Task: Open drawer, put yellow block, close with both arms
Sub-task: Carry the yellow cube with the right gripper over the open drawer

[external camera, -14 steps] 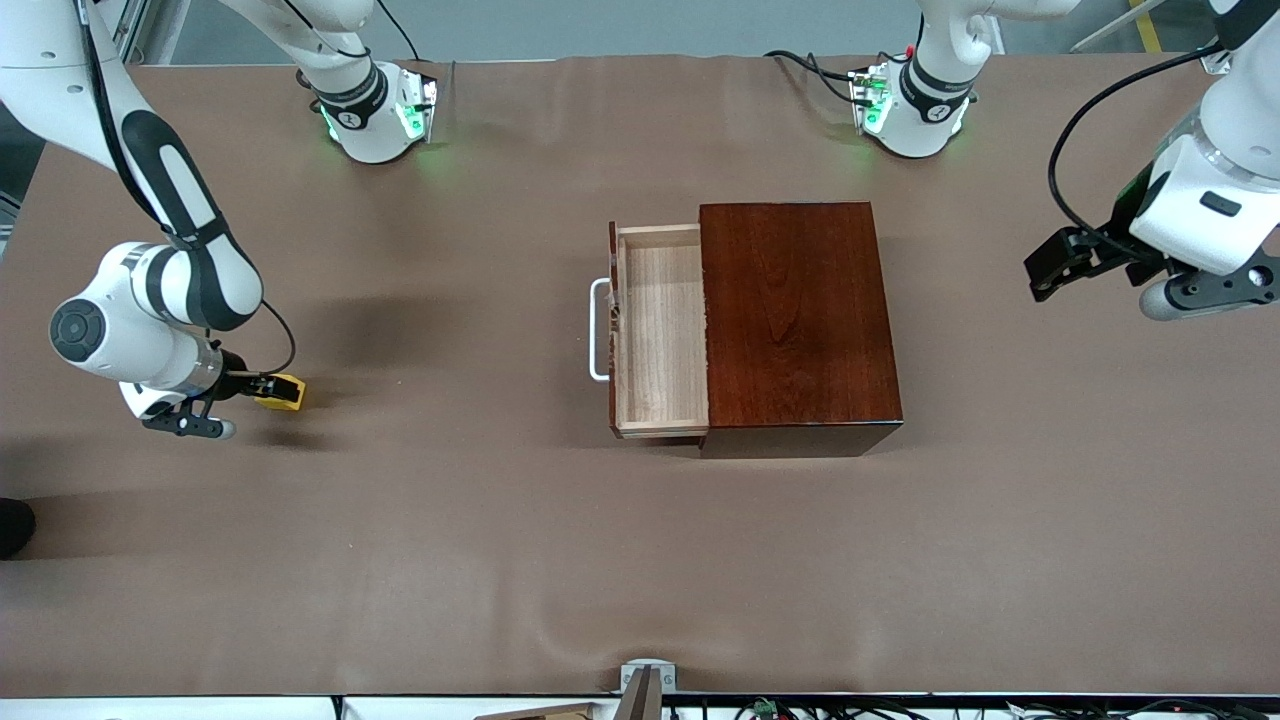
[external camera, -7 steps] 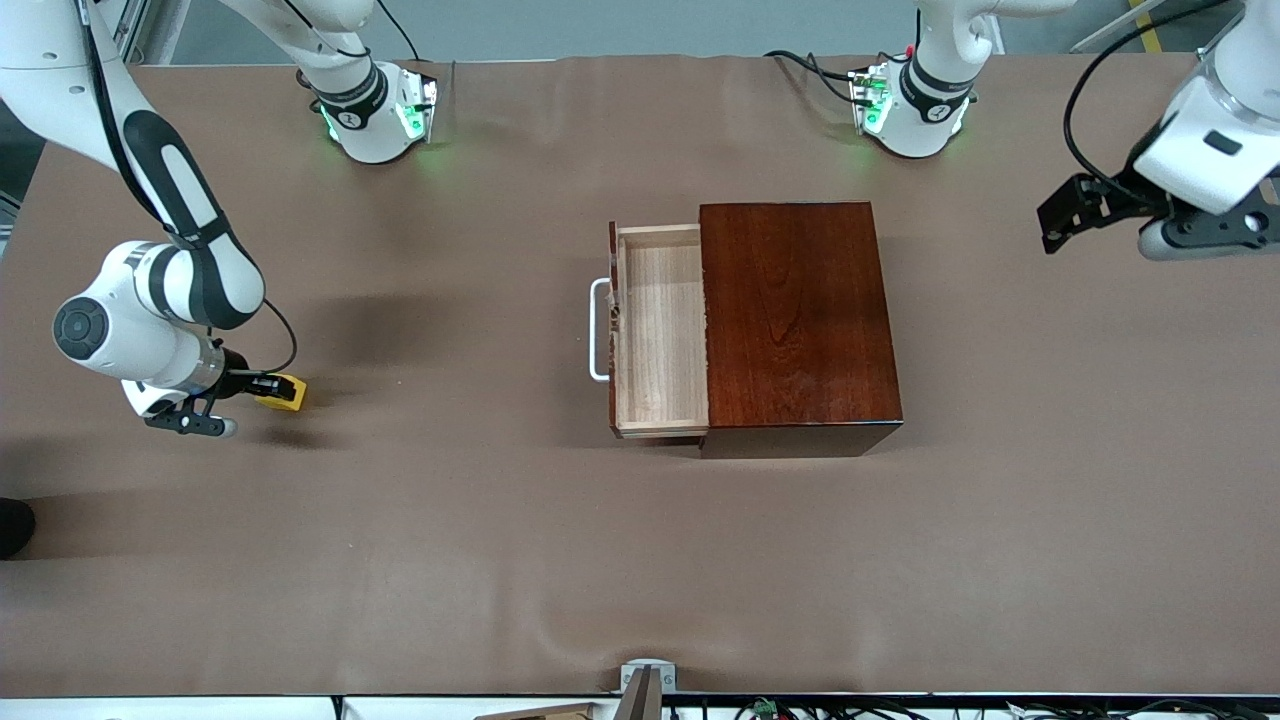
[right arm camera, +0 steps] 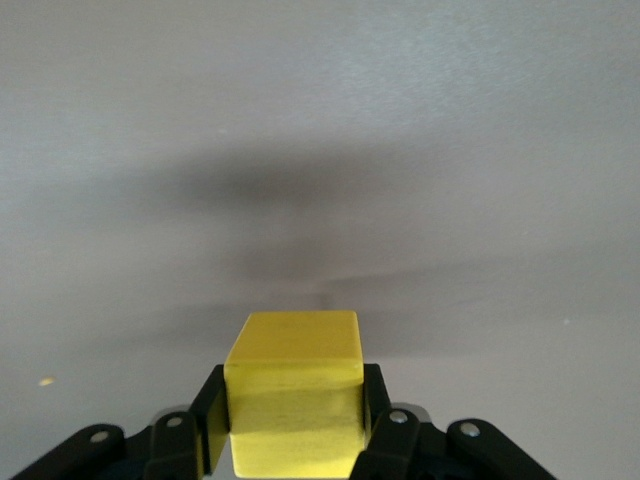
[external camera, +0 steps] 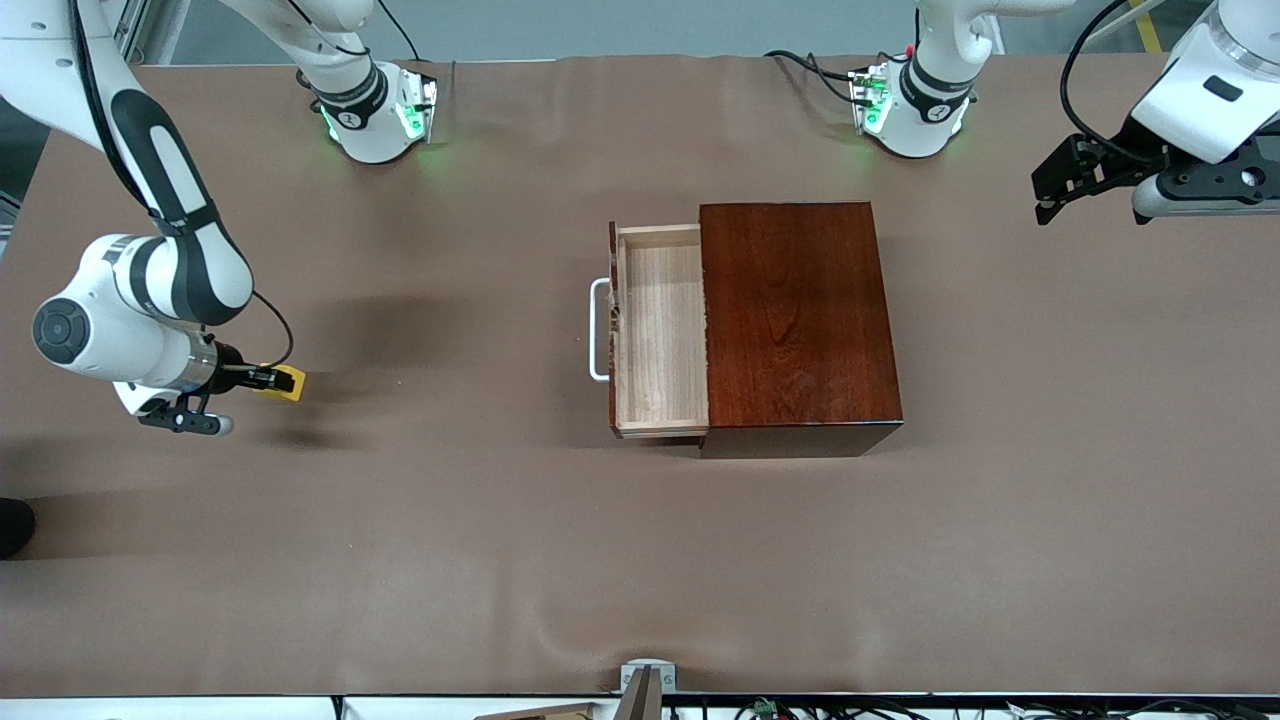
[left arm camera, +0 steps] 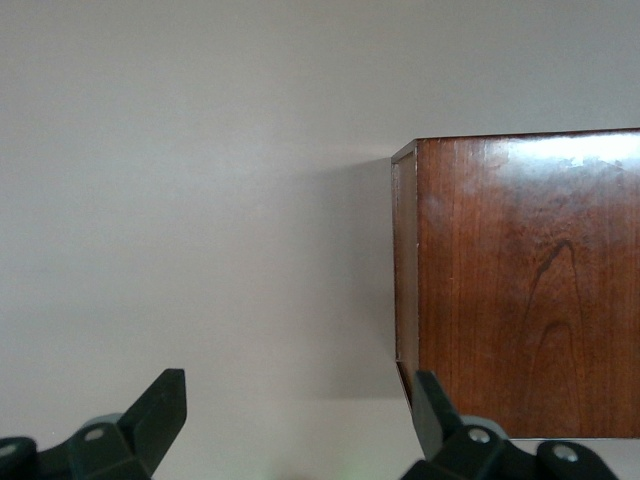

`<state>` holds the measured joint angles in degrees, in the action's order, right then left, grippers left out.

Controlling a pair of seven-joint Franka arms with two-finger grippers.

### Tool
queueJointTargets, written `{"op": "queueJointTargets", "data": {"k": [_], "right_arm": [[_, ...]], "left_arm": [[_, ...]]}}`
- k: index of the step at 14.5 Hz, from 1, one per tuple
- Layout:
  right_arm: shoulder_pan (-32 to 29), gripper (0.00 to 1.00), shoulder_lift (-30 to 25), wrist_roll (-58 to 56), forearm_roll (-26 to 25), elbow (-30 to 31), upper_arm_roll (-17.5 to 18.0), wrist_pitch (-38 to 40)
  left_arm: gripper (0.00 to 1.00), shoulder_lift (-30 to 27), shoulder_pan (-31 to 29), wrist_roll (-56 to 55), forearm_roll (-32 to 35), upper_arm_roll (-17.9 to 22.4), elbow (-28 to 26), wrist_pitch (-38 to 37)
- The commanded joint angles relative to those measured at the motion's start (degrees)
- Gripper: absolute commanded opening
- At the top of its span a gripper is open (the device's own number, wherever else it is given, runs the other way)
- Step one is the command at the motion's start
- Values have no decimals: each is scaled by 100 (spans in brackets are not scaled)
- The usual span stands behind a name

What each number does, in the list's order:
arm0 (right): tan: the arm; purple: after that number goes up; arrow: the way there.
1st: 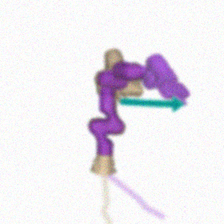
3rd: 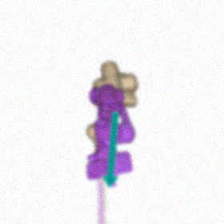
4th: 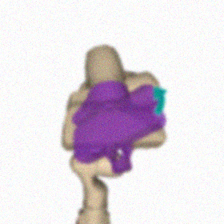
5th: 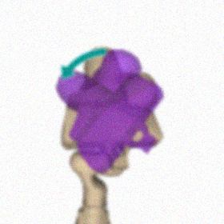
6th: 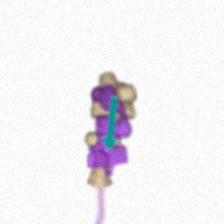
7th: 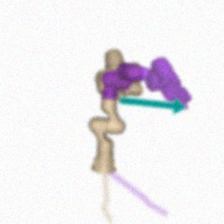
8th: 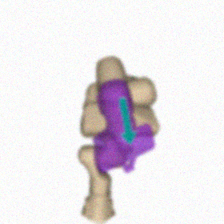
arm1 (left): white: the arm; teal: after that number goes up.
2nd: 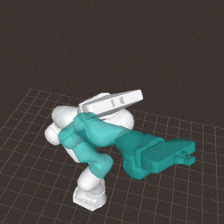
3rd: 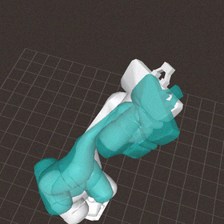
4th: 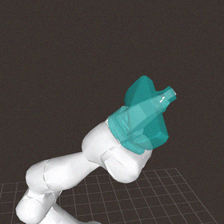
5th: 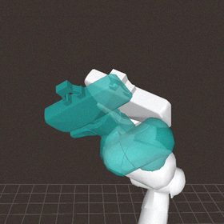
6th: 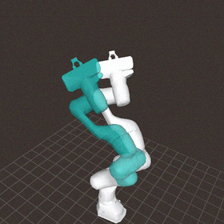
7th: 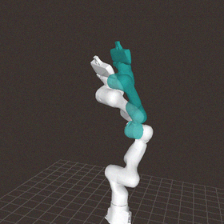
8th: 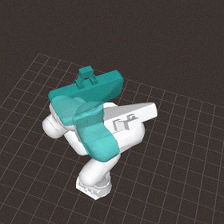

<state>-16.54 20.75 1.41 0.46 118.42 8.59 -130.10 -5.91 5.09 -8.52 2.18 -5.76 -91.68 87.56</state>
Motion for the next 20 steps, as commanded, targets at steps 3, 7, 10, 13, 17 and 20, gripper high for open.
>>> {"op": "queueJointTargets", "data": {"k": [3,7,10,13,17,20], "right_arm": [[-52,0,-606,639,314,-134,502,791],[-43,0,-801,1940,359,-511,1135,1433],[-43,0,-801,2687,359,-889,1513,1802],[-16,0,-810,3178,359,-1031,1829,1918],[351,0,-792,4233,359,-1399,2033,2129],[747,0,-757,5051,359,-1812,2033,2453]], "left_arm": [[100,-85,-157,123,-147,-4,-140,-28],[100,-33,-298,246,-147,-4,-175,-29],[100,2,-412,272,-147,-4,-175,6],[100,-6,-517,272,-147,-4,-288,24],[100,-50,-526,272,-139,-4,-316,50],[100,-191,-526,281,-139,-48,-315,-143]]}}
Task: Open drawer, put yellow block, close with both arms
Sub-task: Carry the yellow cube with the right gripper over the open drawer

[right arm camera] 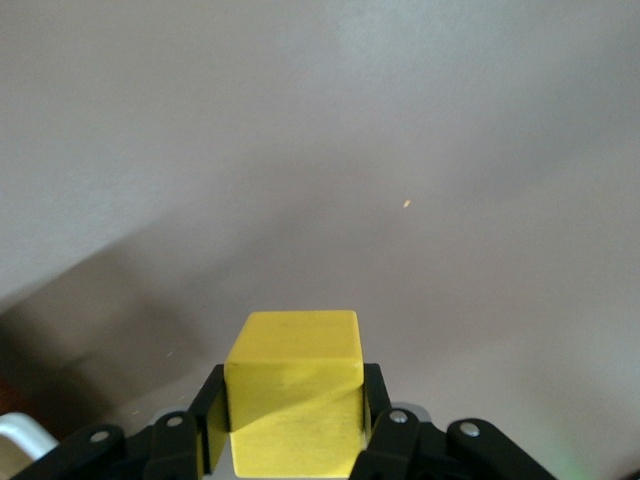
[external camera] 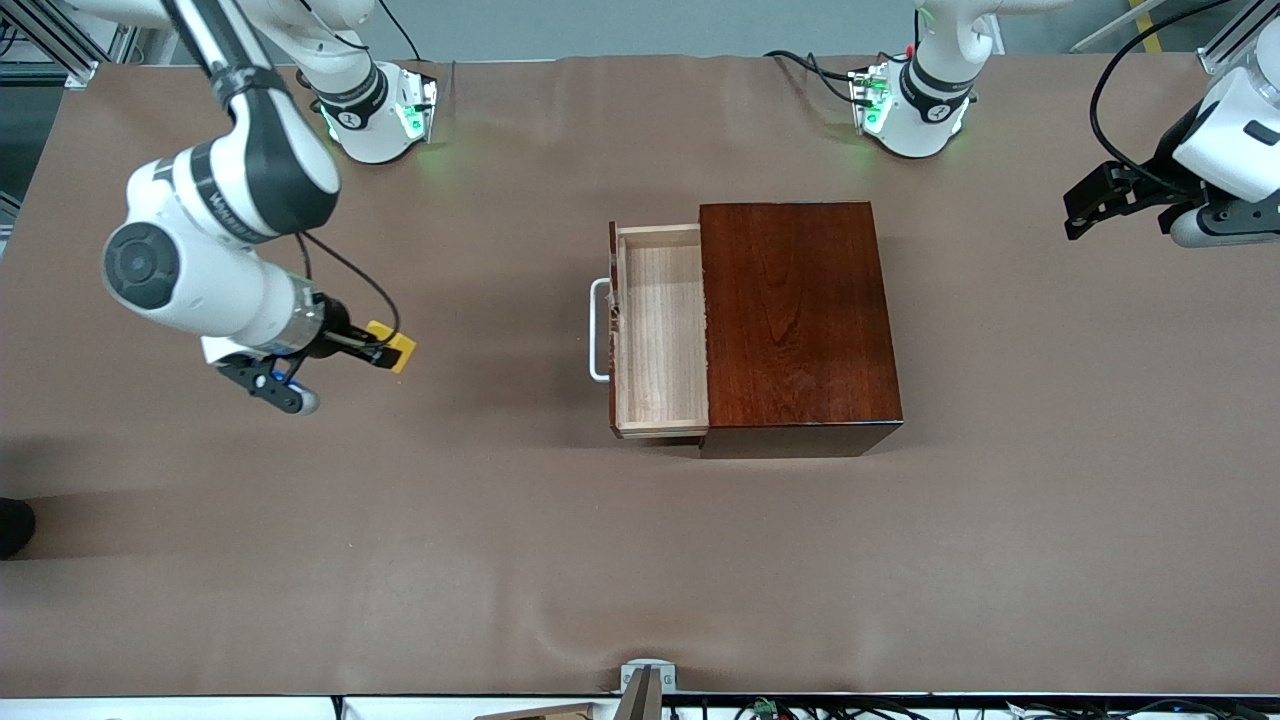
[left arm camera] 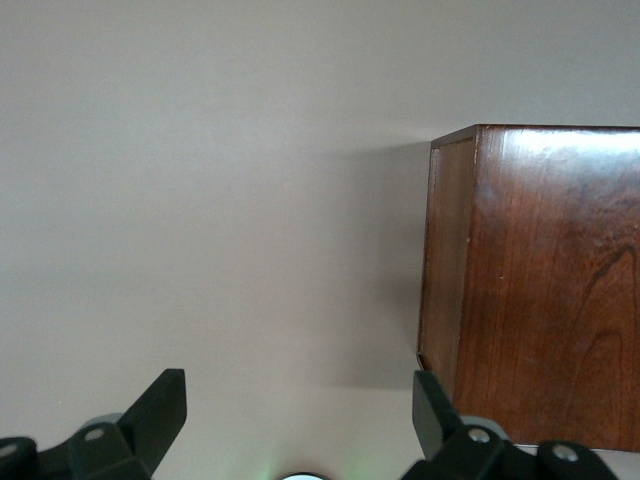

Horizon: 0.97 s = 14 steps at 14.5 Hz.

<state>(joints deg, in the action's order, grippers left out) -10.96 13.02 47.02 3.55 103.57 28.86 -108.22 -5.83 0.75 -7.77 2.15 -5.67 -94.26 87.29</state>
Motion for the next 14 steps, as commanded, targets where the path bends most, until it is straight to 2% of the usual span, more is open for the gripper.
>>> {"op": "queueJointTargets", "data": {"k": [1,4,6,12,14], "right_arm": [[295,0,16,710,49,-407,6,292],[647,0,60,1614,215,-697,6,319],[884,0,60,2256,216,-760,-3,372],[1412,0,139,4024,225,-979,-3,363],[1771,0,288,4428,190,-1136,-29,363]], "left_arm": [[100,-208,-101,215,-136,-49,-57,-124],[100,-217,-92,206,-136,-66,-118,-142],[100,-418,-92,206,-136,-66,-364,-142],[100,-445,-93,206,-136,-40,-400,-151],[100,-550,-101,206,-136,-31,-487,-177]]}}
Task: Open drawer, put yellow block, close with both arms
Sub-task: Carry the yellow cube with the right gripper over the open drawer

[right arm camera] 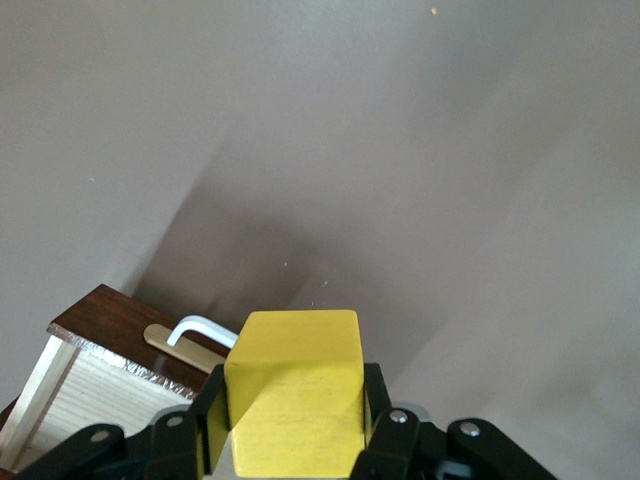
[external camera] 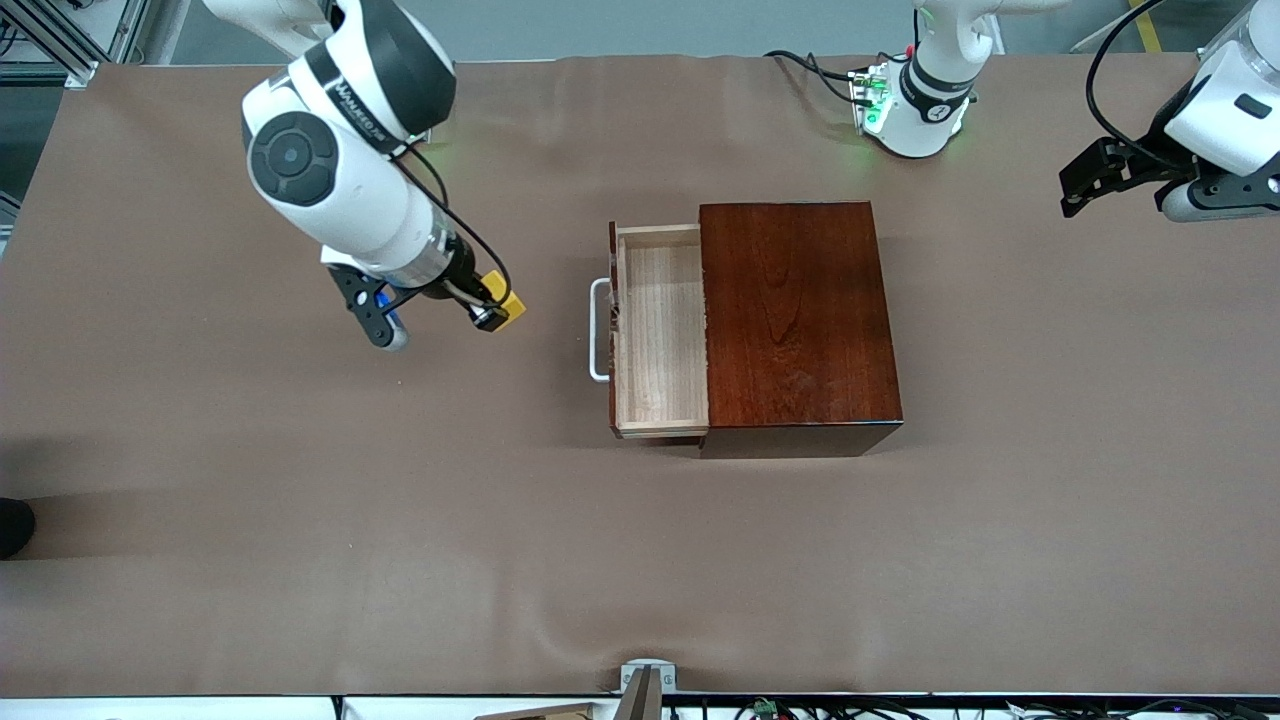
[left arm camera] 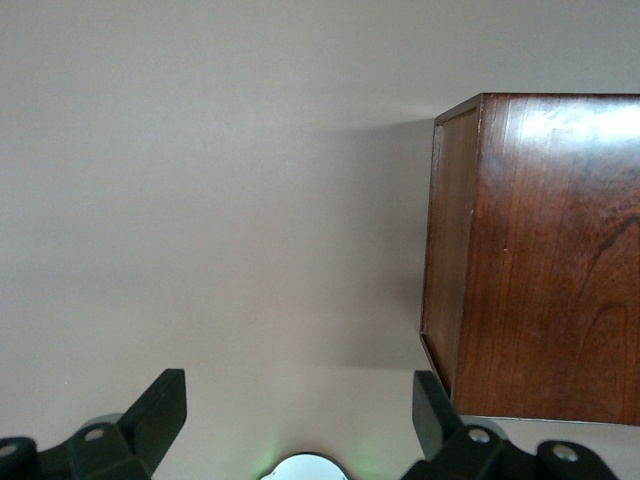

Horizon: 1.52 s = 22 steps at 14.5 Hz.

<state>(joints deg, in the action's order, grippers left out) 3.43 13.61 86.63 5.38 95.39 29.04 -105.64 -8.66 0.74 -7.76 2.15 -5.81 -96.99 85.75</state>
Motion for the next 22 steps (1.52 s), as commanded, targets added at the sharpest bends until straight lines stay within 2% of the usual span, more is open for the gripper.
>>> {"op": "queueJointTargets", "data": {"k": [1,7,9,16,19,22], "right_arm": [[438,0,343,748,-54,-407,-47,105],[1035,0,1107,2215,-143,-1145,-65,61],[1299,0,1415,2612,-440,-1487,-74,52],[1747,0,1899,4027,-863,-1524,-74,-554],[1836,0,1934,4598,-925,-1515,-74,-686],[1924,0,1978,4653,-1013,-1489,-74,-800]], "left_arm": [[100,-276,-100,204,-136,-16,-215,-23],[100,-294,-153,204,-145,-25,-216,74],[100,-303,-153,204,-145,-43,-233,74],[100,-276,-127,292,-145,-51,-171,91],[100,-259,-109,292,-145,-60,-189,91],[100,-250,-118,441,-127,-60,-163,170]]}}
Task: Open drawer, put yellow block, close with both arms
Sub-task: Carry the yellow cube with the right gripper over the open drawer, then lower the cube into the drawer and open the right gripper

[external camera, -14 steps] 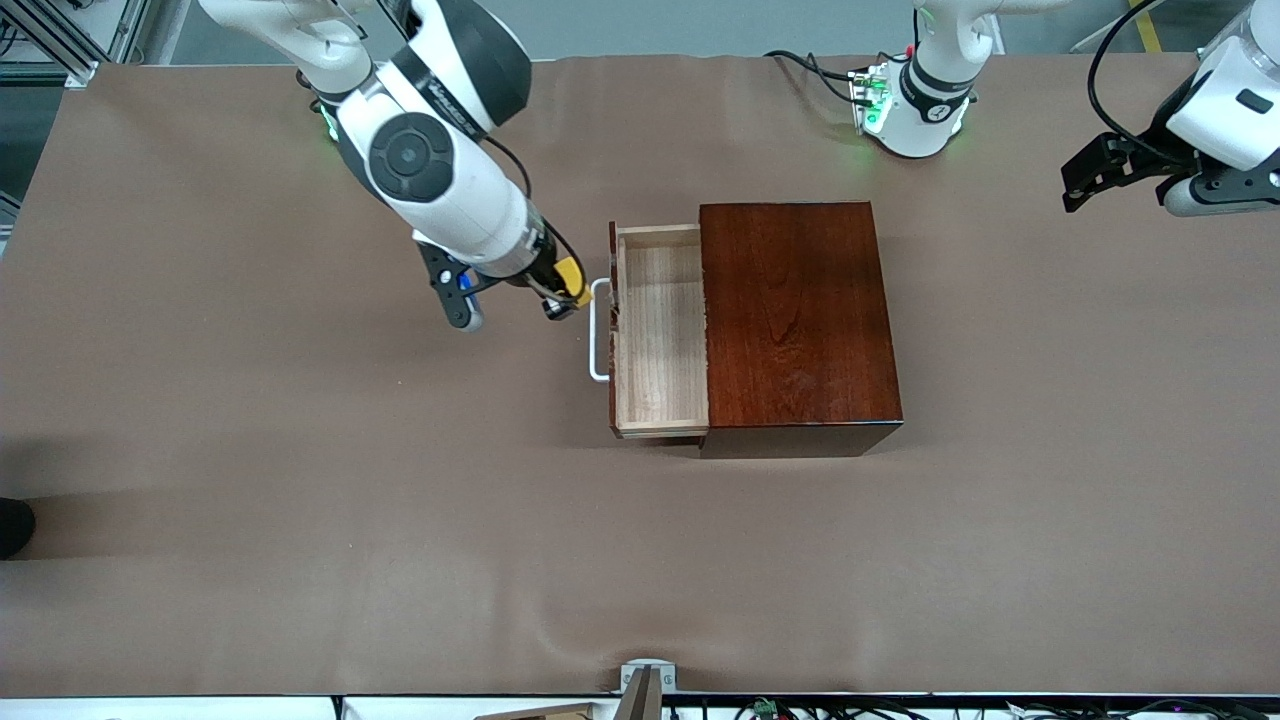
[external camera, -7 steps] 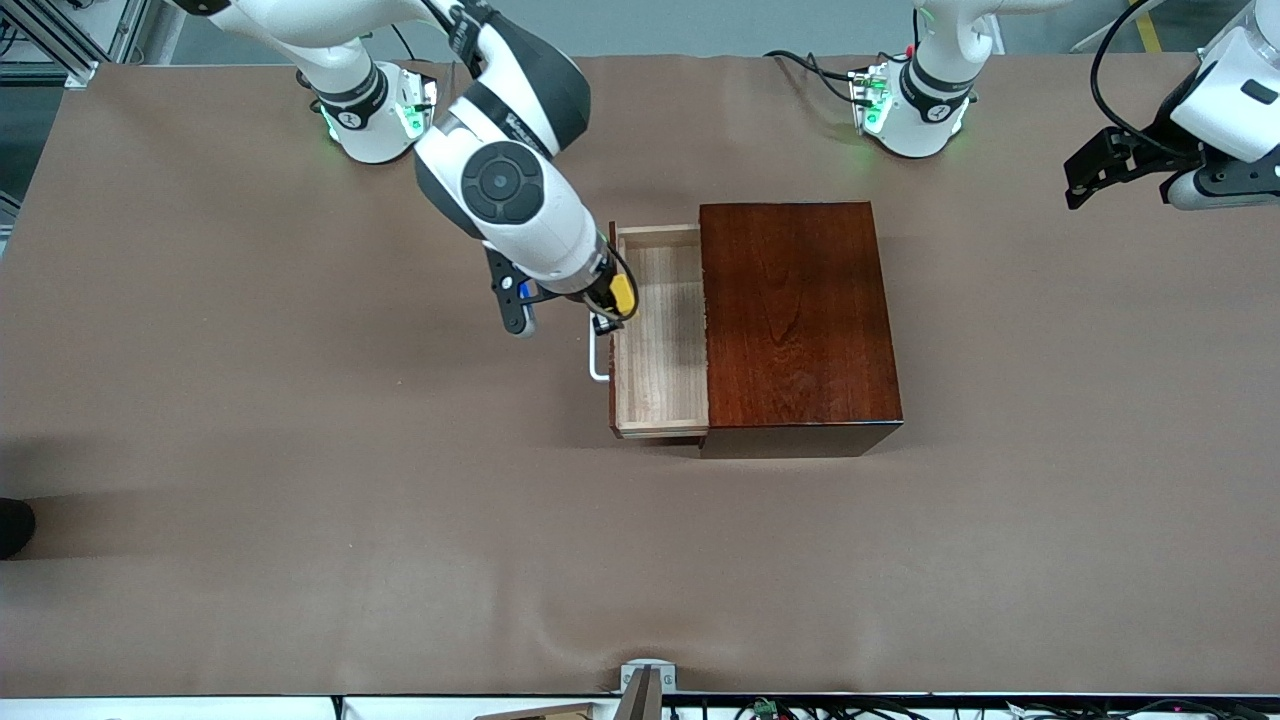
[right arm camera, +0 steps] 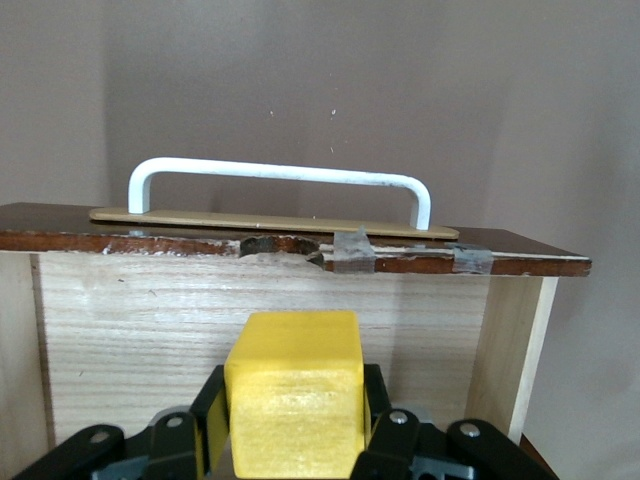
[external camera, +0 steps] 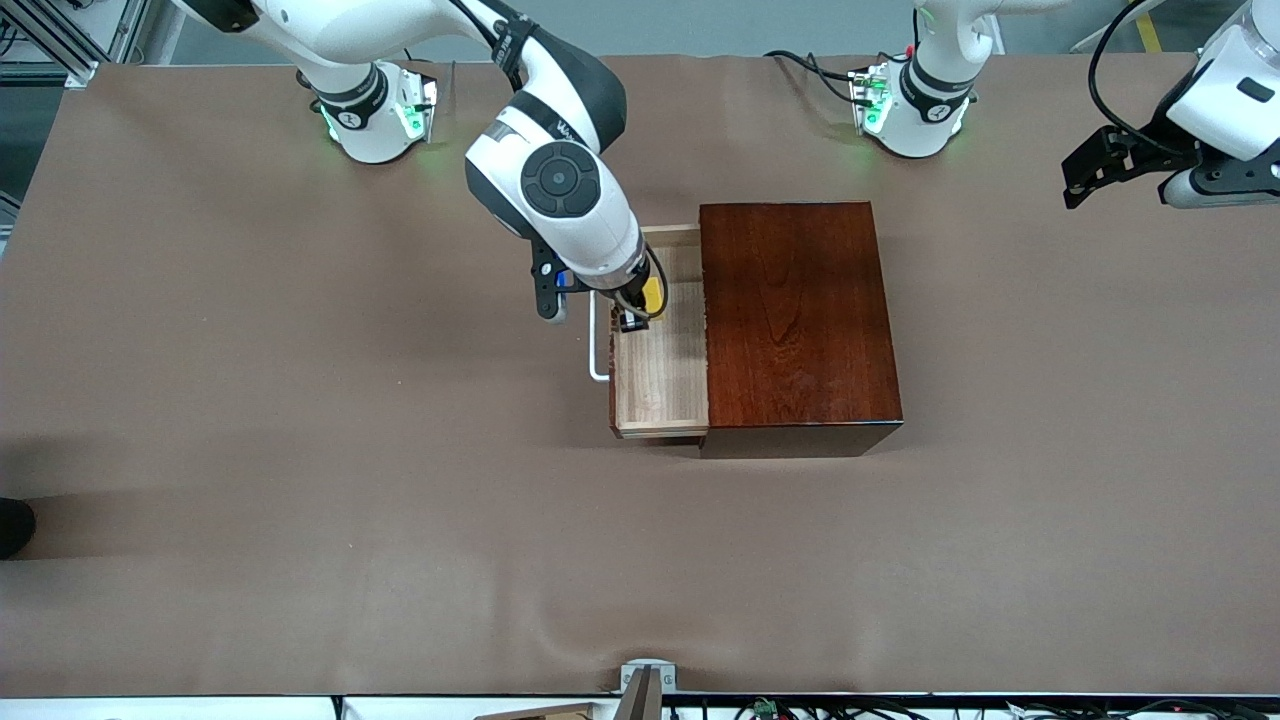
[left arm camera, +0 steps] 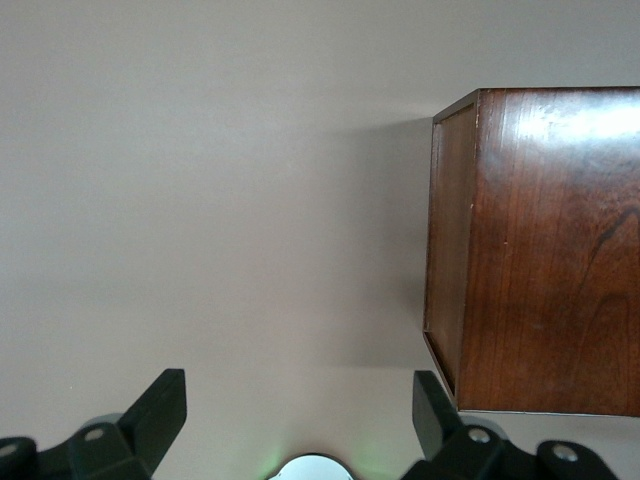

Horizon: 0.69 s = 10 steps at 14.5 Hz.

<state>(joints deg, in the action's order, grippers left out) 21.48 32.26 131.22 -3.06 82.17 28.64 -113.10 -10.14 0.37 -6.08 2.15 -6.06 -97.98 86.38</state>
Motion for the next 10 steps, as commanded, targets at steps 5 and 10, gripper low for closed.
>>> {"op": "queueJointTargets", "data": {"k": [5,10], "right_arm": [[287,0,456,194,-748,-140,-42,-186],[348,0,553,351,-775,-26,-139,-484]], "left_arm": [[100,3,-90,388,-197,-35,77,125],[100,187,-107,405,-206,-26,481,46]]}}
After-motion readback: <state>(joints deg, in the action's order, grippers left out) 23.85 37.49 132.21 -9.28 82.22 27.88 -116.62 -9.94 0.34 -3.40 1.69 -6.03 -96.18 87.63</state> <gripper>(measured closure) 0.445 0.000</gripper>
